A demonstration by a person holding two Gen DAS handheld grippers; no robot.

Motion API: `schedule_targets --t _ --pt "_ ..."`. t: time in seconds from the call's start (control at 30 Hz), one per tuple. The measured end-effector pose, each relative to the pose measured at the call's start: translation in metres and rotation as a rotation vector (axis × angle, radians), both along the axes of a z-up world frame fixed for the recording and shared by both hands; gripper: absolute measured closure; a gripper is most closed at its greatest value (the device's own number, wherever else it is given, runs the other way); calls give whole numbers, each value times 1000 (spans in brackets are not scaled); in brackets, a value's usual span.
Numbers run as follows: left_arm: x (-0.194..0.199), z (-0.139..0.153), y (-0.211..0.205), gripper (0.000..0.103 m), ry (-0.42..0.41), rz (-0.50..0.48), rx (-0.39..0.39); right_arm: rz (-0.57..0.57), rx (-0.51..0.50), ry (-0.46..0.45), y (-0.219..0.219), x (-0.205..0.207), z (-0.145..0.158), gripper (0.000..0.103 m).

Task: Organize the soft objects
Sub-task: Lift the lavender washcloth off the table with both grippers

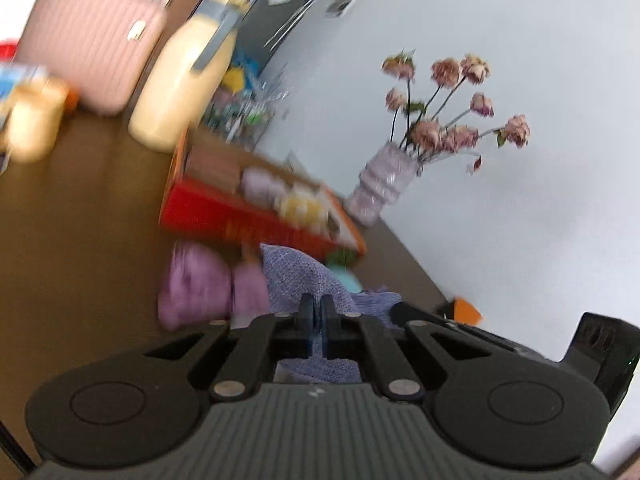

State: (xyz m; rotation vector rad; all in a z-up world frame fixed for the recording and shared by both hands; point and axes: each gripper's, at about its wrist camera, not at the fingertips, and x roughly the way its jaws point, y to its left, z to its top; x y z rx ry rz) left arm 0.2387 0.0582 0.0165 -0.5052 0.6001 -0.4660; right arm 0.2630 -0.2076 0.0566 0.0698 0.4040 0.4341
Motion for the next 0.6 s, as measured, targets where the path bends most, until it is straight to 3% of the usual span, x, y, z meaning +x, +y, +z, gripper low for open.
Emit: schedule_targets --t 0.1,0.27,0.4,0.47,0.53,0.6 --pt "-29 -30 -4 99 109 10 -7 27 -4 70 -1 -37 -24 102" --pt "-44 -59 -13 98 185 49 121 43 -11 194 1 -63 -66 101" --pt "-51 -63 -11 94 164 48 148 -1 19 208 -7 -66 -84 82" --pt "-55 -62 -9 84 147 38 151 -24 34 199 -12 -71 -86 76" --pt "-58 -62 -7 59 133 51 157 -23 51 194 -14 -78 -90 72" --pt "-59 -63 -7 58 132 60 162 -18 58 193 -14 -82 -92 68"
